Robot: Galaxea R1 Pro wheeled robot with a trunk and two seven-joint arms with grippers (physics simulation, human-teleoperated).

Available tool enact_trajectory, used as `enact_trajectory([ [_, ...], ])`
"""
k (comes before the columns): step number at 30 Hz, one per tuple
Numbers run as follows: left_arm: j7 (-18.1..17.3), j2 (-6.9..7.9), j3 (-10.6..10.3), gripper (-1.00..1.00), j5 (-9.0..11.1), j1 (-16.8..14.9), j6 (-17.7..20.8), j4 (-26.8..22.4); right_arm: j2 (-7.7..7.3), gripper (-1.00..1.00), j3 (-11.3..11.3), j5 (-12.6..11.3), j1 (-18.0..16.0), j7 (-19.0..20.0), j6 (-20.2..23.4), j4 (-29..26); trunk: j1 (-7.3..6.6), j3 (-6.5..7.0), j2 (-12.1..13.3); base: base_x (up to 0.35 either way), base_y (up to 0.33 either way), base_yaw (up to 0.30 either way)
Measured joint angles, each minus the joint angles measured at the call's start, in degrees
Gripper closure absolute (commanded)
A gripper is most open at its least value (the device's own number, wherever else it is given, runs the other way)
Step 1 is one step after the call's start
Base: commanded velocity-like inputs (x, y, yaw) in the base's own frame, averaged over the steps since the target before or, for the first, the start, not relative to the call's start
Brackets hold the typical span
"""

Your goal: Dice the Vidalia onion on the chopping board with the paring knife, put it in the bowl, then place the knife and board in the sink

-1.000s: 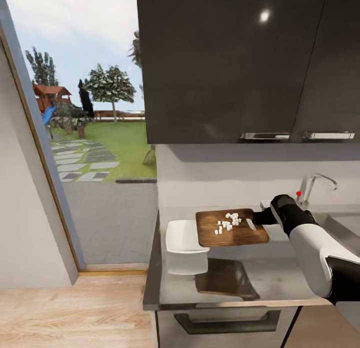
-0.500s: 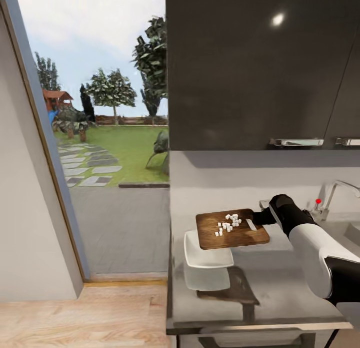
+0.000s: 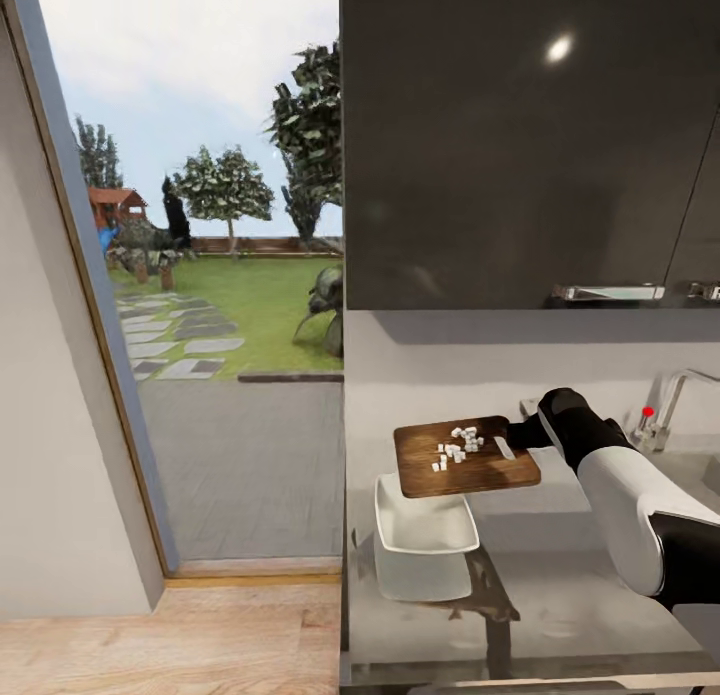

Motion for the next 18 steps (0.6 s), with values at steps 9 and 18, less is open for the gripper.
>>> enact_trajectory([
  [9, 0.0, -0.01, 0.0, -1.00, 0.0, 0.0, 0.0, 0.0, 0.31, 1.00, 0.0, -0.3, 0.0, -1.5, -2.6, 0.0, 0.00, 0.03, 0.0, 0.000, 0.000, 0.000],
  [18, 0.0, -0.01, 0.0, -1.00, 0.0, 0.0, 0.0, 0.0, 1.27, 1.00, 0.0, -0.4, 0.0, -3.9, -5.0, 0.0, 0.00, 0.03, 0.0, 0.000, 0.000, 0.000],
])
